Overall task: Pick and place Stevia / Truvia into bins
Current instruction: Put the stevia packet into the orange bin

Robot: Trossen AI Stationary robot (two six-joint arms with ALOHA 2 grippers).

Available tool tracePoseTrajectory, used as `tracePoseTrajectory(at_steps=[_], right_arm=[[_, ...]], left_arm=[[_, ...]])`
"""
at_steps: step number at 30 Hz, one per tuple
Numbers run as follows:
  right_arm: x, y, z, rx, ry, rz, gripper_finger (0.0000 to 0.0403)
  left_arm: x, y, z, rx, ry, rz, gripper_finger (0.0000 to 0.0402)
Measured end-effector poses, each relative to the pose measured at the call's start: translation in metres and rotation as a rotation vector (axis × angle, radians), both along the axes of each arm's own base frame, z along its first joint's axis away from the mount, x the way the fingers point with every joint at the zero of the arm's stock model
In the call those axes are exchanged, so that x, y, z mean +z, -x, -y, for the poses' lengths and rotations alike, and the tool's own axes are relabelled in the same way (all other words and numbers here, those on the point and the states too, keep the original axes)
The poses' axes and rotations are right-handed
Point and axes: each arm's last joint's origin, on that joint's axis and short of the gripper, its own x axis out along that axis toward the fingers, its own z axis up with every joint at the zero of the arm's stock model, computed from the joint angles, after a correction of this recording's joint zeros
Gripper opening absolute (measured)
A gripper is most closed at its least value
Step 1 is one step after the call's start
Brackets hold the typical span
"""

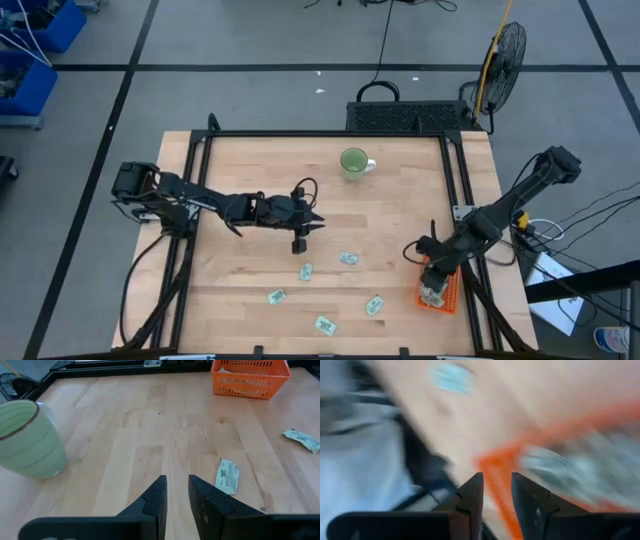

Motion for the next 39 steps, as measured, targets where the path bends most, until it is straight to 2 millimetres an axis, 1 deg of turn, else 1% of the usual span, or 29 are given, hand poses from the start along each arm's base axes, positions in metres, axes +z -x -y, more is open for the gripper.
tracePoseTrajectory(at_steps=[3, 5, 8, 10, 12, 14, 17, 19, 22, 27, 29, 34, 39], right_arm=[[0.018, -0.01, -0.003, 0.016, -0.004, 0.284, 0.0094], [0.028, -0.015, -0.003, 0.023, 0.054, 0.47, 0.0094], [0.035, -0.022, 0.0, 0.011, 0.242, 0.672, 0.0094], [0.036, -0.028, 0.003, 0.005, 0.415, 0.761, 0.0094], [0.032, -0.034, 0.006, 0.038, 0.574, 0.81, 0.0094], [0.024, -0.041, 0.008, 0.103, 0.695, 0.828, 0.0094], [0.005, -0.055, 0.011, 0.19, 0.803, 0.828, 0.0094], [-0.012, -0.066, 0.012, 0.258, 0.824, 0.826, 0.0094], [-0.038, -0.082, 0.015, 0.342, 0.808, 0.834, 0.0094], [-0.067, -0.106, 0.013, 0.463, 0.82, 0.883, 0.0094], [-0.079, -0.113, 0.014, 0.47, 0.834, 0.881, 0.0094], [-0.107, -0.121, 0.023, 0.477, 0.857, 0.78, 0.0094], [-0.119, -0.124, 0.029, 0.496, 0.878, 0.735, 0.0094]], left_arm=[[0.0, 0.0, -0.004, 0.012, 0.0, 0.0, 0.0085], [0.0, 0.0, -0.006, 0.02, 0.001, 0.0, 0.0085], [0.0, 0.0, -0.01, 0.034, 0.008, 0.001, 0.0085], [0.0, 0.0, -0.011, 0.041, 0.011, 0.001, 0.0085], [0.0, 0.0, -0.012, 0.041, 0.011, 0.001, 0.0085], [0.0, 0.0, -0.011, 0.041, 0.012, 0.002, 0.0085], [0.0, 0.0, -0.011, 0.043, 0.019, 0.001, 0.0085], [0.0, 0.0, -0.011, 0.049, 0.032, -0.001, 0.0085], [0.0, 0.0, -0.011, 0.05, 0.038, -0.001, 0.0085], [0.0, 0.0, -0.011, 0.06, 0.056, -0.001, 0.0085], [0.0, 0.0, -0.011, 0.061, 0.058, -0.001, 0.0085], [-0.001, 0.0, -0.011, 0.061, 0.058, -0.002, 0.0085], [-0.001, 0.0, -0.011, 0.061, 0.061, -0.003, 0.0085]])
